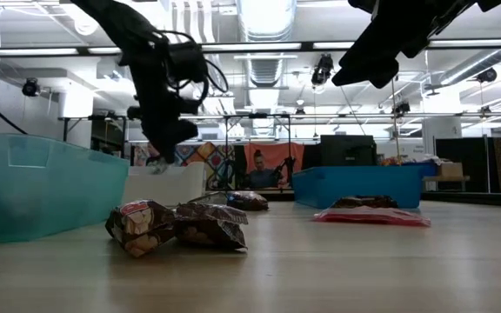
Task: Sort candy
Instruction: Put the white chocolate bar into the white bin, then put the brown chocolate bar into the green bin
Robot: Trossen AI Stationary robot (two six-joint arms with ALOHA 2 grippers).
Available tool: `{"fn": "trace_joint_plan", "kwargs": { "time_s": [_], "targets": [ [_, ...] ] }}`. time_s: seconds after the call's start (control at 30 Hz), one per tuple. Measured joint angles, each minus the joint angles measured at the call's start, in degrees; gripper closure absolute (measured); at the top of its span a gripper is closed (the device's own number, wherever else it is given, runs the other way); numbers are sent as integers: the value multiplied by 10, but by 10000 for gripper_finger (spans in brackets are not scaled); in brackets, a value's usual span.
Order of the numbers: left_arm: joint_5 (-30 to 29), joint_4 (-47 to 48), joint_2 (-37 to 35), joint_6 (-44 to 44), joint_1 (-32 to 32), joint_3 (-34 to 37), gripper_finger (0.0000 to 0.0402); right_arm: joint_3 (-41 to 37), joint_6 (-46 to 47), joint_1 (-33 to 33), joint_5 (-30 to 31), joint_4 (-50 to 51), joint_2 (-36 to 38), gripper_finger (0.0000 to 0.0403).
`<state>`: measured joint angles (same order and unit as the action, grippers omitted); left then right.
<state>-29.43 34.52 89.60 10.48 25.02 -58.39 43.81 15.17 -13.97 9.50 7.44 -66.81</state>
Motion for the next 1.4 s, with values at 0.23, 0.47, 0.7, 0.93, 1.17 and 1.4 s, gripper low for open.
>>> {"fn": "trace_joint_plan", "kwargs": {
  "time_s": [0.23, 0.47, 0.7, 0.93, 1.17, 1.4],
  "targets": [
    [0, -2, 24, -21, -2, -12, 347, 0, 9, 0, 4, 0, 0, 222],
    [0, 17, 14, -25, -7, -21, 304, 0, 46, 0, 27, 21, 0, 218],
    [0, 46, 13, -23, -25, -41, 285, 0, 64, 0, 41, 30, 0, 218],
    [0, 39, -9, -8, -95, -49, 284, 0, 109, 0, 70, 59, 0, 218],
    [1, -24, -55, -6, -218, -35, 284, 0, 123, -11, 86, 86, -19, 218],
    [1, -79, -70, -38, -346, -31, 284, 0, 134, -27, 85, 150, -34, 218]
  ]
}}
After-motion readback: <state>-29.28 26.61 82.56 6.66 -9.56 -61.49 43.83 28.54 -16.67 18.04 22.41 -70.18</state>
